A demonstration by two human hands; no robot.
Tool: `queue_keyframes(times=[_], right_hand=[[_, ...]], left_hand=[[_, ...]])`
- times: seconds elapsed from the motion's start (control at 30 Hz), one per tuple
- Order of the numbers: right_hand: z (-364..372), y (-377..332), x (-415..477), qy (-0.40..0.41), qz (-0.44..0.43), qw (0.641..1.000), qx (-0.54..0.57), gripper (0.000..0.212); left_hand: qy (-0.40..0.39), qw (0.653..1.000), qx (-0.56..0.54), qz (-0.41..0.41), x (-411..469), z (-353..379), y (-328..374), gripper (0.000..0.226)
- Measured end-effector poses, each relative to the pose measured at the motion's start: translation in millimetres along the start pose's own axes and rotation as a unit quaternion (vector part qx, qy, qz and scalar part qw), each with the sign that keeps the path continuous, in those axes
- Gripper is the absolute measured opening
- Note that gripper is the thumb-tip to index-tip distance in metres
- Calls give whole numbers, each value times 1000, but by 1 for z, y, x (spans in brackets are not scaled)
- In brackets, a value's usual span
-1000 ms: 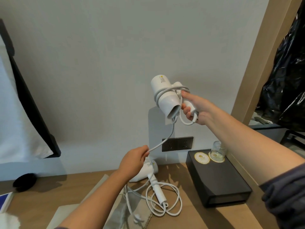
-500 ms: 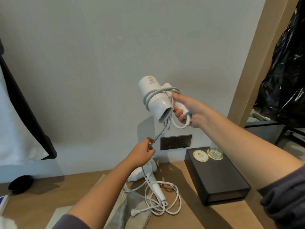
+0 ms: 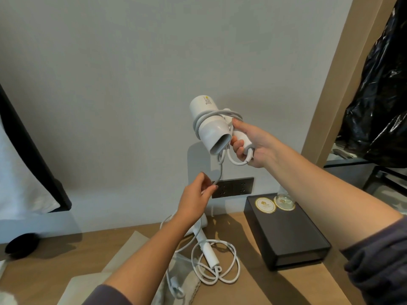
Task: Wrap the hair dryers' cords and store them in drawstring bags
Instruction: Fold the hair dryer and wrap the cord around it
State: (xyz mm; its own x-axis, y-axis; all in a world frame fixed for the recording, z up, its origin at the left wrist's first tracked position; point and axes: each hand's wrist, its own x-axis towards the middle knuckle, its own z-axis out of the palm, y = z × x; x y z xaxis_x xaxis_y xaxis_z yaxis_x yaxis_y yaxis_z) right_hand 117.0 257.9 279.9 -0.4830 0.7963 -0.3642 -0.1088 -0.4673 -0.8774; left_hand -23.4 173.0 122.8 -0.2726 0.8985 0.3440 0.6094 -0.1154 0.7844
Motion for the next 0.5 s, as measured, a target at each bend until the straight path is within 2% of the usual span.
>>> queue_keyframes(times=[0.1,0.2,0.37,0.5], right_hand=[[-3,2,3,12,-9,1000,25,31],[-6,4,7,33,-24,999,37,30],[-17,9,16,69,-36,996,50,27],[-17,17,23,84,-63,993,60,28]], left_hand=[[-17,1000,-11,12,-3,-1,-1,5],[-19,999,-40,8,-7,-6,-3,14],[30,993,-115,-22,-6,-18,-13,24],[42,991,-114,-61,-1,-21,-21,25]])
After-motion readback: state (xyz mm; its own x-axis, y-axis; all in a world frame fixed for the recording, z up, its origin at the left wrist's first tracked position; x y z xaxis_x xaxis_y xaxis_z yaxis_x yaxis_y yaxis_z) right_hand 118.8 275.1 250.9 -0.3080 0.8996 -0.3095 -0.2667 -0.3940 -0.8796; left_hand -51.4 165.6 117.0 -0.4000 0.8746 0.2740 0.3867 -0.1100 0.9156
